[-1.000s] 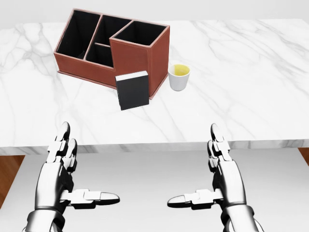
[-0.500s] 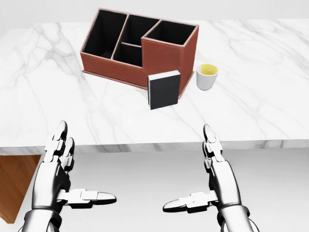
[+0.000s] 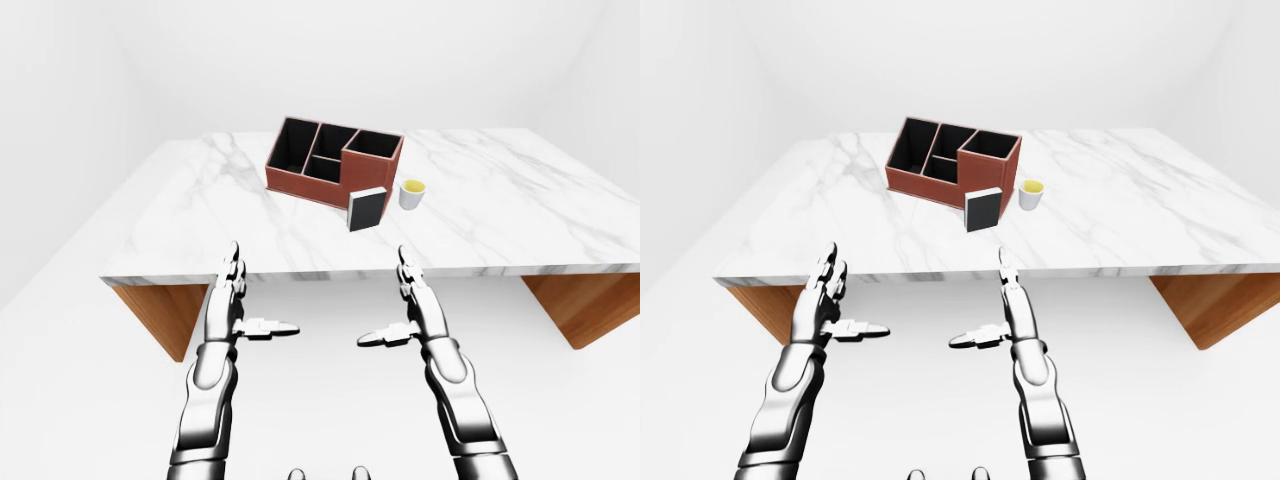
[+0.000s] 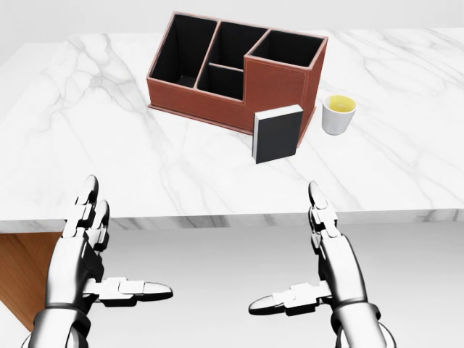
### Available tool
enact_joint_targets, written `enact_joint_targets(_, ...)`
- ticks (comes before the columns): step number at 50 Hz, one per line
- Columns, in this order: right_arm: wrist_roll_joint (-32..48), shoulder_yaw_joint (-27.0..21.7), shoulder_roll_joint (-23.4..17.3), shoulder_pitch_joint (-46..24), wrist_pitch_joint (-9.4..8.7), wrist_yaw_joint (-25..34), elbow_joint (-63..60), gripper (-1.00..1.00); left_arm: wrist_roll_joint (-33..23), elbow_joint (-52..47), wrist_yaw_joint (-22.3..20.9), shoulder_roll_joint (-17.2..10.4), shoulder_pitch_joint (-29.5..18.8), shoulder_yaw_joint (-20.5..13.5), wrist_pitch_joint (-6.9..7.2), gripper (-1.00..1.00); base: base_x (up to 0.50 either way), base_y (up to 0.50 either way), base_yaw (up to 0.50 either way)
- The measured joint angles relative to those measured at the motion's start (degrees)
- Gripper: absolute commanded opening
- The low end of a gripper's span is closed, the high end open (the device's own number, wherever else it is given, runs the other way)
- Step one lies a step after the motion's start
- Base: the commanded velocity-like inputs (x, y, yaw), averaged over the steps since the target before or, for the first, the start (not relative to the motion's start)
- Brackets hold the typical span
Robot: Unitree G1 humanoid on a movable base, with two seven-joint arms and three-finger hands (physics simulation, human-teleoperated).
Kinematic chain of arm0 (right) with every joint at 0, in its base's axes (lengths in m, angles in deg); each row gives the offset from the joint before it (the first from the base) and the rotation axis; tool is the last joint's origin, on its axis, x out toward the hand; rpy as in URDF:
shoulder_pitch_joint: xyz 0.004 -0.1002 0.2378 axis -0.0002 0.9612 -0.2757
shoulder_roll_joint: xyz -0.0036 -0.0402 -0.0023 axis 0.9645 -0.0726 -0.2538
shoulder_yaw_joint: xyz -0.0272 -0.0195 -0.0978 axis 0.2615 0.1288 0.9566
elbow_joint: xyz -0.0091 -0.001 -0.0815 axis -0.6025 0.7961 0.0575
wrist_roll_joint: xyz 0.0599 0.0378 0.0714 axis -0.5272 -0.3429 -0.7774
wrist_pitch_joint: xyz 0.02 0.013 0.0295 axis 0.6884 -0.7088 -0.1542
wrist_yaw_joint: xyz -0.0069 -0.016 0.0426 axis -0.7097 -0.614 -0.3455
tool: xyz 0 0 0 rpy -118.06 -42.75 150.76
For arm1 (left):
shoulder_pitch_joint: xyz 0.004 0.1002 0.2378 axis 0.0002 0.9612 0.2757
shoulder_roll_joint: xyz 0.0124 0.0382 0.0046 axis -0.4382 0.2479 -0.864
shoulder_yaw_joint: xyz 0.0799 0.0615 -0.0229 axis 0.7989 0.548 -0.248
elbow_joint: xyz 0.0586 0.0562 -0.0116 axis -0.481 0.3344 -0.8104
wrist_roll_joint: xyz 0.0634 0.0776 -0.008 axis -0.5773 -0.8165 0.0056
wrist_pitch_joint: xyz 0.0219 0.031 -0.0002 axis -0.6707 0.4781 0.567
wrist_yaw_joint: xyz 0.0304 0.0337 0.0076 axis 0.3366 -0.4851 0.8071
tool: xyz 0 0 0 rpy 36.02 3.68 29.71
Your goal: Pick up the book and place it in the right compartment of the caddy.
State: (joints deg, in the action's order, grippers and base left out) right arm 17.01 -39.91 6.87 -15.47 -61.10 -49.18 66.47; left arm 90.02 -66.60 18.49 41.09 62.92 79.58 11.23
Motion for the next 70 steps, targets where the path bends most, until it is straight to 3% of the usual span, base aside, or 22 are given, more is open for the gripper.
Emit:
enact_joint_targets(11,2.4,0.4,-0.4,0.1,-2.48,1.5,-2.5,1.00,0.3,-0.3,0.2,0.0,-1.3,0.2,0.98,1.00,0.00,0.00,0.00)
enact_joint_targets(39,9.4,0.7,-1.1,-1.8,-2.48,6.3,-13.6,1.00,0.9,-2.0,0.9,-1.4,-5.9,-1.1,5.67,1.00,0.00,0.00,0.00)
enact_joint_targets(70,13.3,0.3,-1.7,-3.6,-2.48,11.6,-21.2,1.00,0.5,-9.5,1.3,-0.8,-5.5,-0.5,5.67,1.00,0.00,0.00,0.00)
